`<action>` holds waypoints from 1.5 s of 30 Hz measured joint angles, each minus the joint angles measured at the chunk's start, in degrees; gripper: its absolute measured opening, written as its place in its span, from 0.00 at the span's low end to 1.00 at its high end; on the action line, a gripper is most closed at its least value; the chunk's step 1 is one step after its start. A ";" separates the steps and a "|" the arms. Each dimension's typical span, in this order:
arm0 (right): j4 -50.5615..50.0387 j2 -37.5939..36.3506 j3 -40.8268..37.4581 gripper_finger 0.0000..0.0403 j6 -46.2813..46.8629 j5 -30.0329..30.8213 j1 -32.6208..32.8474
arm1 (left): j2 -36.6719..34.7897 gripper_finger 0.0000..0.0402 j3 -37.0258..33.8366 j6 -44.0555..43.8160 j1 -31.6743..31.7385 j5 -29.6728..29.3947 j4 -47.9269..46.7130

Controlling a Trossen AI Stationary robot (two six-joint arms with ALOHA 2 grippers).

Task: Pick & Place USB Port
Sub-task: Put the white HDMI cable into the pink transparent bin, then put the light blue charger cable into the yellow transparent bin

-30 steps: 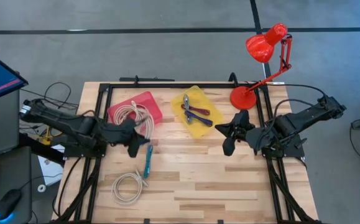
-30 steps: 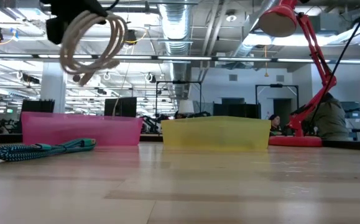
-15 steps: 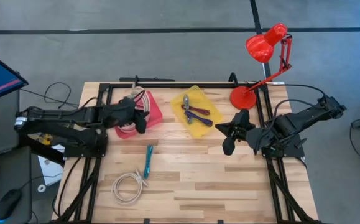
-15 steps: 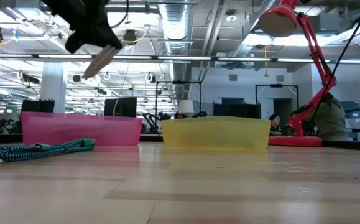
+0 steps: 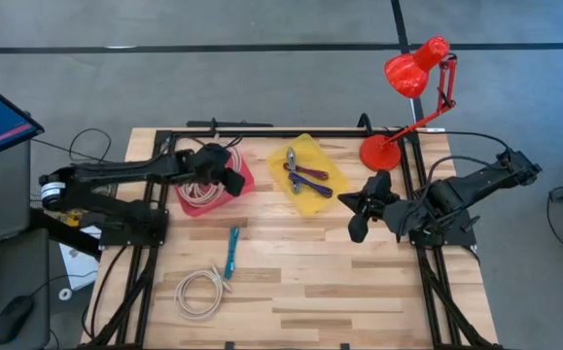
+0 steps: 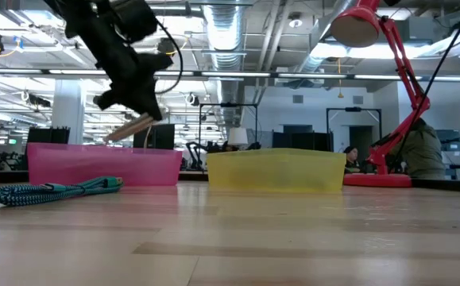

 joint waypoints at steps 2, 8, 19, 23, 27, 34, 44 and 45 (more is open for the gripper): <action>-1.41 0.00 0.00 0.00 1.49 -0.02 0.00 | 1.75 0.09 0.00 -0.02 0.74 0.55 -0.01; -6.68 0.00 0.00 0.00 6.63 -0.02 0.00 | 6.23 0.09 0.00 -0.96 1.91 1.78 0.27; -7.42 0.00 0.00 0.00 7.41 -0.03 0.00 | 11.65 0.13 0.02 -3.99 2.12 0.24 0.46; -7.42 0.00 0.00 0.00 7.42 -0.04 0.00 | 11.65 0.29 0.02 -4.15 2.15 -1.42 0.69; -7.42 0.00 0.00 0.00 7.42 -0.04 0.00 | 11.65 0.42 0.02 -4.14 2.11 -1.31 0.73; -7.40 -0.02 0.00 0.00 7.42 -0.04 0.00 | 7.57 0.47 0.04 -4.16 1.63 10.28 1.11; -7.40 -0.02 0.00 0.00 7.40 -0.02 0.00 | -9.92 0.28 0.04 -5.20 -1.70 12.58 1.28; -7.38 -0.02 0.00 0.00 7.40 -0.02 0.00 | -11.71 0.25 0.04 -5.34 -2.16 12.54 1.31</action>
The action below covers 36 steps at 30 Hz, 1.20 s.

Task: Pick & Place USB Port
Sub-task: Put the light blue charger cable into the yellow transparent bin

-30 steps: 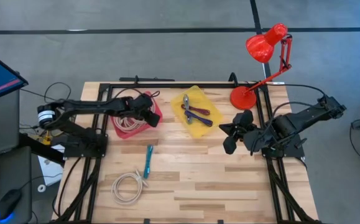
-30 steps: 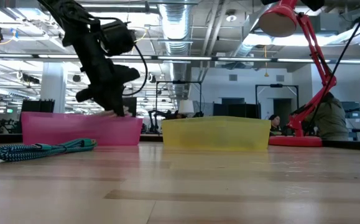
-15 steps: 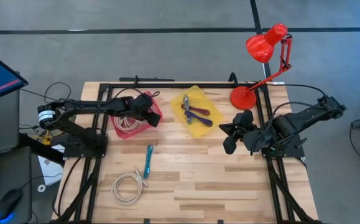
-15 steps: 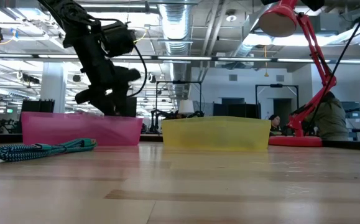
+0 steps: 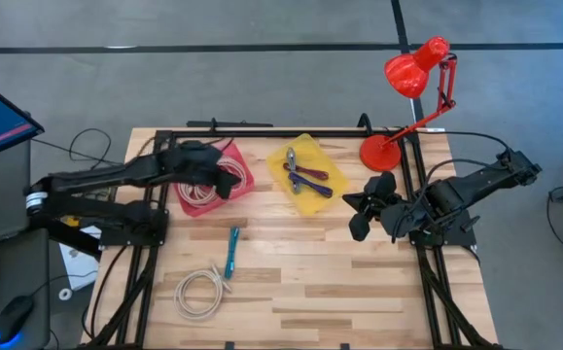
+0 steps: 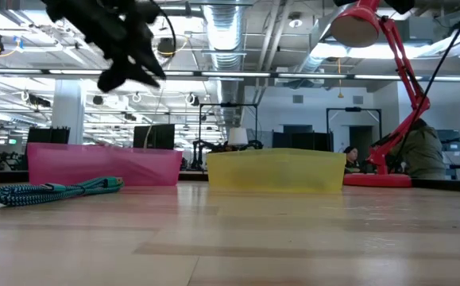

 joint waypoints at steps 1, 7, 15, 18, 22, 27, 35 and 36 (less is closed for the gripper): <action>0.00 0.00 0.00 0.00 0.00 0.00 0.00 | -1.80 0.23 0.00 -0.06 -0.52 0.00 -0.01; 0.22 0.00 0.00 0.00 0.00 0.00 0.00 | -9.67 0.07 0.06 -1.37 -5.31 -1.51 0.08; 0.90 0.00 0.00 0.00 0.00 0.00 0.00 | -12.30 0.01 0.09 -8.05 -17.57 -9.79 0.01; 0.98 0.00 0.00 0.00 0.00 0.00 0.00 | -11.19 0.01 0.09 -10.91 -23.04 -14.44 -0.13; 1.47 0.00 0.00 0.00 0.00 0.00 0.00 | -9.42 0.01 0.09 -15.29 -30.02 -21.54 0.01; 1.75 0.00 0.00 0.00 0.00 0.00 0.00 | -6.23 0.01 0.09 -21.63 -36.34 -26.86 -0.09; 2.67 0.00 0.00 0.00 0.02 0.01 0.00 | 1.15 0.01 2.57 -30.72 -41.10 -27.42 -4.09; 2.69 0.00 0.00 0.00 0.02 0.02 0.00 | 2.21 0.01 3.03 -32.34 -41.24 -27.35 -6.14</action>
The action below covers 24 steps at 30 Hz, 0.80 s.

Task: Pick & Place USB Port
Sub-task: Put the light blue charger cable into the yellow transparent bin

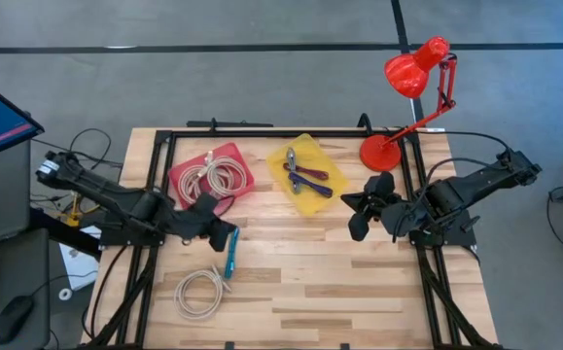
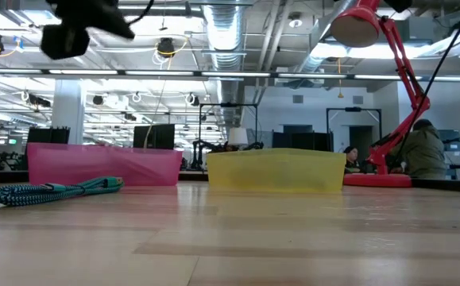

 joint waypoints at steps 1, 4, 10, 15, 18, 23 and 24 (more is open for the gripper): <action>0.00 0.00 0.00 0.00 0.00 -0.01 0.00 | 1.02 0.01 0.39 -1.70 -0.23 0.03 -2.37; 0.02 0.00 0.00 0.00 0.00 -0.02 0.00 | 3.63 0.01 1.39 -7.67 -0.27 2.46 -9.71; -0.07 0.00 0.00 0.00 0.00 -0.02 0.00 | 8.29 0.01 1.63 -15.56 -0.21 9.06 -16.34; -0.13 0.02 0.00 0.00 -0.02 0.07 0.00 | 10.56 0.01 1.65 -15.99 -0.21 11.54 -15.25; -0.15 0.02 0.00 0.00 -0.02 0.09 0.00 | 10.69 0.01 1.45 -15.80 -0.21 11.80 -14.56; -0.17 0.02 0.00 0.00 -0.25 0.21 0.00 | 10.88 0.01 1.06 -15.45 -0.21 9.41 -14.41; -0.17 0.02 0.00 0.00 -0.26 0.20 0.00 | 11.22 0.01 1.06 -15.45 -0.21 8.83 -14.13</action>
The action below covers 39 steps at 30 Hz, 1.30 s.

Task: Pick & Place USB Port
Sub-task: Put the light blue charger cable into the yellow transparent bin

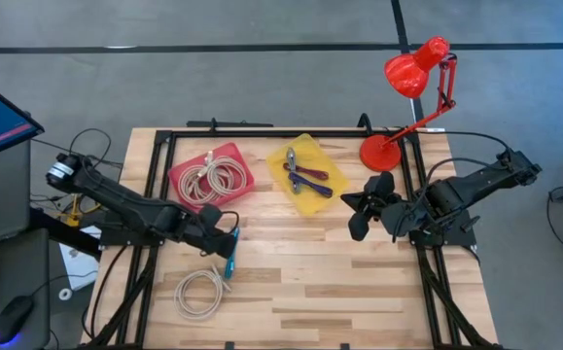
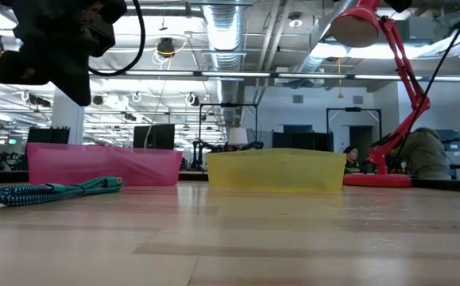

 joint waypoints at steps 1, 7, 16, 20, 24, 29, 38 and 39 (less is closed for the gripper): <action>0.00 0.00 0.00 0.00 -0.03 0.02 0.00 | 0.35 0.02 -0.01 0.04 0.02 -0.23 0.13; -0.13 0.00 0.00 0.00 -0.17 0.02 0.00 | 2.88 0.14 -0.02 0.11 0.07 -0.54 0.63; -0.15 0.00 0.00 0.00 -0.37 0.00 0.00 | 4.17 0.28 -0.02 0.13 0.07 -1.00 2.27; -0.94 0.00 0.00 0.00 -0.37 0.02 0.00 | 3.62 0.29 -0.02 0.13 0.07 -1.02 2.86; -2.15 0.02 0.00 0.00 -0.35 0.00 0.00 | 3.31 0.29 -0.05 0.13 0.07 -1.15 3.46; -2.14 0.02 0.00 0.00 -0.35 0.00 -0.02 | 3.58 0.30 -0.05 0.13 0.07 -5.58 3.95; -2.12 0.02 0.00 0.00 -0.22 -0.02 -0.02 | 3.58 0.41 -0.07 -0.07 0.84 -6.13 4.17; -2.12 0.02 0.00 0.00 -0.22 -0.02 -0.02 | 3.59 0.42 -0.07 -0.08 0.87 -6.08 4.19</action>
